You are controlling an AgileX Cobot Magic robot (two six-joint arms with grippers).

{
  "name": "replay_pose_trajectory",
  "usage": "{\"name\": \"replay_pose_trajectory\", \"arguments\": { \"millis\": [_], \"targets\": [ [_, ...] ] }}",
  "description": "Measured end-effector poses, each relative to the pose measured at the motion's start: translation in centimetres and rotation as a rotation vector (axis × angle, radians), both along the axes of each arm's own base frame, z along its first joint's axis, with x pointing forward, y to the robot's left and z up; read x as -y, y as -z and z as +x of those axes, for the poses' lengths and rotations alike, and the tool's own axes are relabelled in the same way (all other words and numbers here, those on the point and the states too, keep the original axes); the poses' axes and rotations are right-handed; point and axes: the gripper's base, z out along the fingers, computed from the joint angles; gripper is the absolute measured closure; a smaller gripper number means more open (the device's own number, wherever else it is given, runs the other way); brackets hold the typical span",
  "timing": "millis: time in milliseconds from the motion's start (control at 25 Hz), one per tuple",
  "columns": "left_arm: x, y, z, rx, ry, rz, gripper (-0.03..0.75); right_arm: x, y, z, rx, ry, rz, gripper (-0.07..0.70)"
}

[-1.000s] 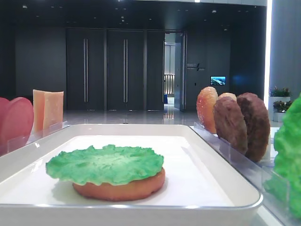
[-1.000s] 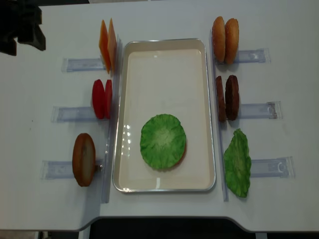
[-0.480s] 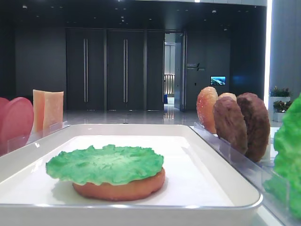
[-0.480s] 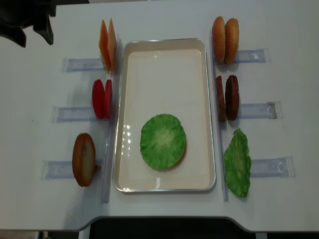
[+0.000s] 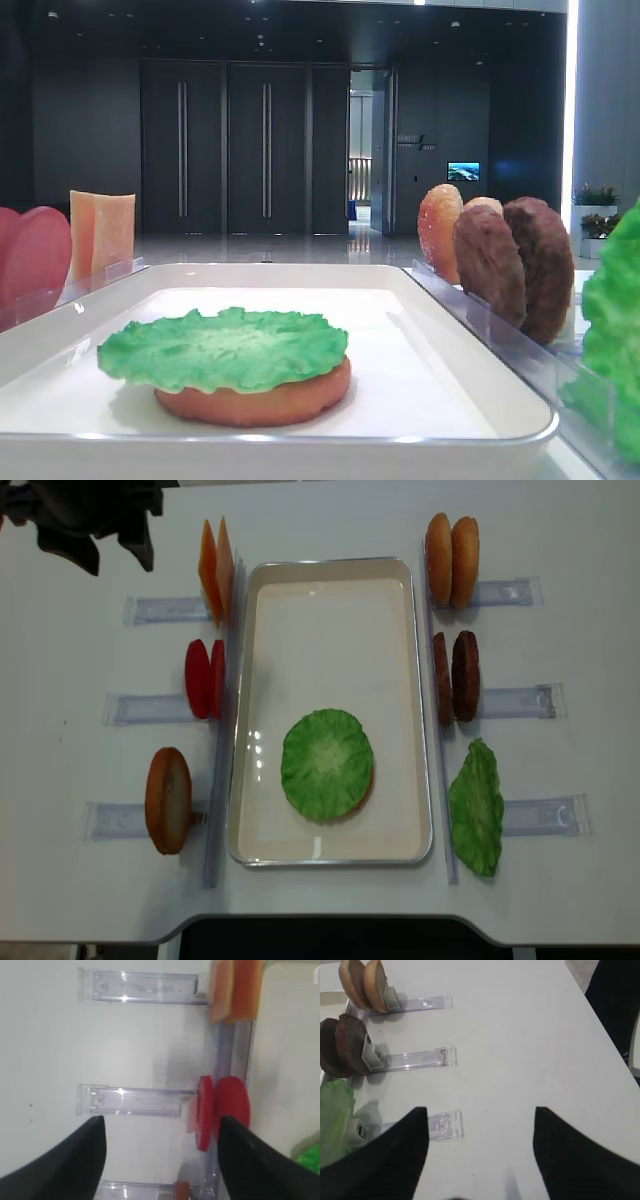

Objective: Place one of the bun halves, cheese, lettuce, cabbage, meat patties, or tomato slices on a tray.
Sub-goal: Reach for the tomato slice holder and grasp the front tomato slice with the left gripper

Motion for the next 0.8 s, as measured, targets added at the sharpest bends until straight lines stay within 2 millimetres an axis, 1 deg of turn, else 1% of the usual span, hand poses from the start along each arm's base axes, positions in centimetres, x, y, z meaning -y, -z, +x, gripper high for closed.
{"name": "replay_pose_trajectory", "arguments": {
  "millis": [200, 320, 400, 480, 560, 720, 800],
  "targets": [
    [4.3, 0.0, -1.0, 0.005, 0.036, -0.026, 0.181, 0.0, 0.0, 0.0, 0.001, 0.0, 0.0, 0.197],
    [6.2, 0.1, -1.7, 0.005, 0.044, -0.044, 0.181, 0.0, 0.0, 0.0, 0.001, 0.0, 0.0, 0.197],
    [7.0, 0.1, -2.0, 0.002, 0.046, -0.056, 0.181, 0.0, 0.0, 0.0, 0.001, 0.0, 0.0, 0.197],
    [7.4, 0.2, -2.1, -0.004, 0.041, -0.071, 0.181, 0.0, 0.0, 0.0, 0.001, 0.0, 0.0, 0.197],
    [7.4, 0.7, -2.3, -0.023, 0.031, -0.072, 0.181, 0.0, 0.0, 0.0, 0.001, 0.0, 0.0, 0.197],
    [6.9, 3.3, -3.1, -0.107, 0.023, -0.031, 0.181, 0.0, 0.0, 0.0, 0.001, 0.0, 0.0, 0.197],
    [6.7, 4.2, -3.4, -0.134, 0.023, -0.007, 0.181, 0.0, 0.0, 0.0, 0.001, 0.0, 0.0, 0.197]
  ]
}}
